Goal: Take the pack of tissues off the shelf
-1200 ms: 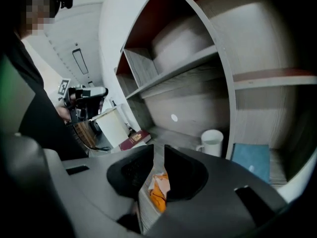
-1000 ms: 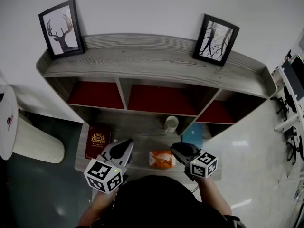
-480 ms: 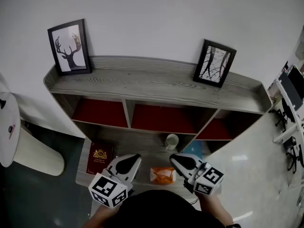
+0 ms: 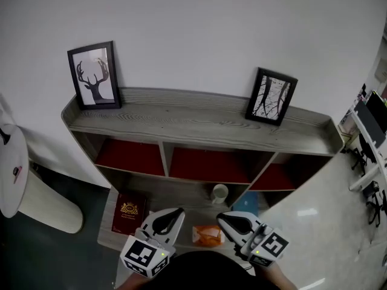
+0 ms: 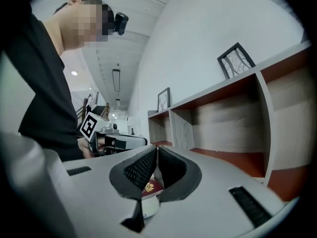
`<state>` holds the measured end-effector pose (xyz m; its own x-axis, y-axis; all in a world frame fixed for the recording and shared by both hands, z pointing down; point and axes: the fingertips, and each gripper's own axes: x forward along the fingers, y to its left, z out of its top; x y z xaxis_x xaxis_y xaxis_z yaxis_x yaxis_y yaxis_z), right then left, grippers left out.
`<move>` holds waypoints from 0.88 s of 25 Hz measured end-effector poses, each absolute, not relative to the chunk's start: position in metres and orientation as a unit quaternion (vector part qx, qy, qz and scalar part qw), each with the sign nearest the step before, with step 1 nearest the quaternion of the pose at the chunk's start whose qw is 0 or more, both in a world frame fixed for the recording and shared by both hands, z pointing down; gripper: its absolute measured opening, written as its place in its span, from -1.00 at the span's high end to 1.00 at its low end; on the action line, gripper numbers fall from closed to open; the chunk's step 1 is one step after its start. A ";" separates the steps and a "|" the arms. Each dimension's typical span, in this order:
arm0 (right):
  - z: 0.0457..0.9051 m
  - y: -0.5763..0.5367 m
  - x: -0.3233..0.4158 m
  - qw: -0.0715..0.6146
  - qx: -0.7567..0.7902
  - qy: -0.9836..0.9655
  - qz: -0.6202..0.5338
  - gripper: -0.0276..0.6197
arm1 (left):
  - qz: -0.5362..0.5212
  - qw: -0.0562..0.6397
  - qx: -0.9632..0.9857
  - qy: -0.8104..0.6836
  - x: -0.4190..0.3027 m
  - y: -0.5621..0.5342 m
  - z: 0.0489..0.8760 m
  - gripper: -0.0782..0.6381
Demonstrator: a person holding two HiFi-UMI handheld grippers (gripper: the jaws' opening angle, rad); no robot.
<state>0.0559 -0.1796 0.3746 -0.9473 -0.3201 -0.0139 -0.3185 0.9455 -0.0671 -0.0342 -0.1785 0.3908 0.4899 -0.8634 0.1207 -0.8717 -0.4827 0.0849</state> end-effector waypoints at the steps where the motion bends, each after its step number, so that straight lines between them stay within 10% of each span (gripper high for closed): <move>1: 0.374 -0.176 0.055 0.015 -0.155 0.987 -0.029 0.84 | 0.031 0.065 0.860 -0.505 -0.034 -0.178 0.390 0.73; 22: 0.407 -0.174 0.054 -0.023 -0.150 0.984 -0.088 0.86 | 0.044 0.073 0.857 -0.508 -0.033 -0.170 0.397 0.73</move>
